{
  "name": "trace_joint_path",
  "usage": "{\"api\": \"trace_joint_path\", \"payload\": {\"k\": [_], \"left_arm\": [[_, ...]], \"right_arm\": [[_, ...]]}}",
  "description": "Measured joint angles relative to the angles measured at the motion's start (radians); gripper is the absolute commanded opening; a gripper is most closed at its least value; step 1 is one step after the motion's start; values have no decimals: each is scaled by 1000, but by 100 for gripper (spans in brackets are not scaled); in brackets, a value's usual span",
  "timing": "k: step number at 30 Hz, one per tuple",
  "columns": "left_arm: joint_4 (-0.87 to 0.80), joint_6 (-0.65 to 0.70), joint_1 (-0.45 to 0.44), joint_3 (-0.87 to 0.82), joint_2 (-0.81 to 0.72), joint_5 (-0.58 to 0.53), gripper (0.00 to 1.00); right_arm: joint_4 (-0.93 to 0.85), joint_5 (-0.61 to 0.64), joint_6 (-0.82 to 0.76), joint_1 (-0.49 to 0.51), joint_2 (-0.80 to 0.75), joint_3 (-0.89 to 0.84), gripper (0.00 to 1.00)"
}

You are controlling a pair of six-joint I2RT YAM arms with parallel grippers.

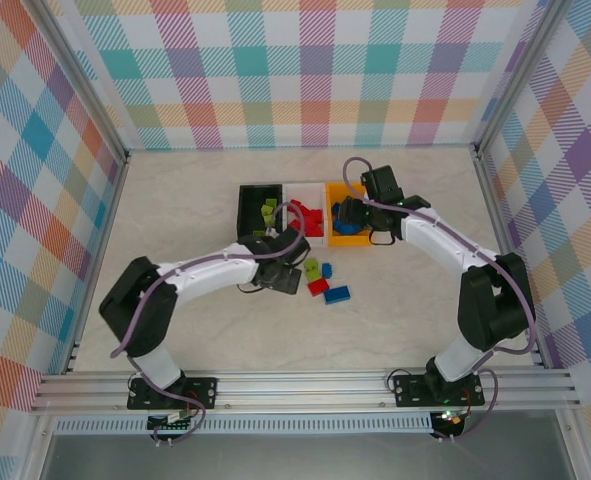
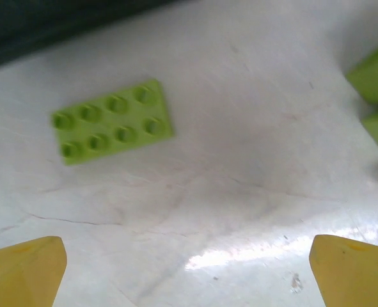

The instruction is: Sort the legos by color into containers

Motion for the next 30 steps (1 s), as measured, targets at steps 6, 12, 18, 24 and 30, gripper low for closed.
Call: {"api": "trace_joint_path", "payload": {"k": [6, 12, 18, 24, 30], "left_arm": [[95, -61, 55, -120, -73, -59, 97], [71, -154, 51, -267, -439, -106, 100], [-55, -213, 51, -265, -746, -172, 100], [-182, -233, 51, -265, -813, -196, 100], [-238, -235, 51, -265, -843, -197, 100]], "right_arm": [[8, -40, -1, 12, -4, -19, 65], [40, -171, -31, 183, -73, -77, 69], [105, -289, -68, 436, 83, -17, 70], [162, -269, -84, 501, 339, 98, 72], [236, -157, -87, 500, 384, 102, 74]]}}
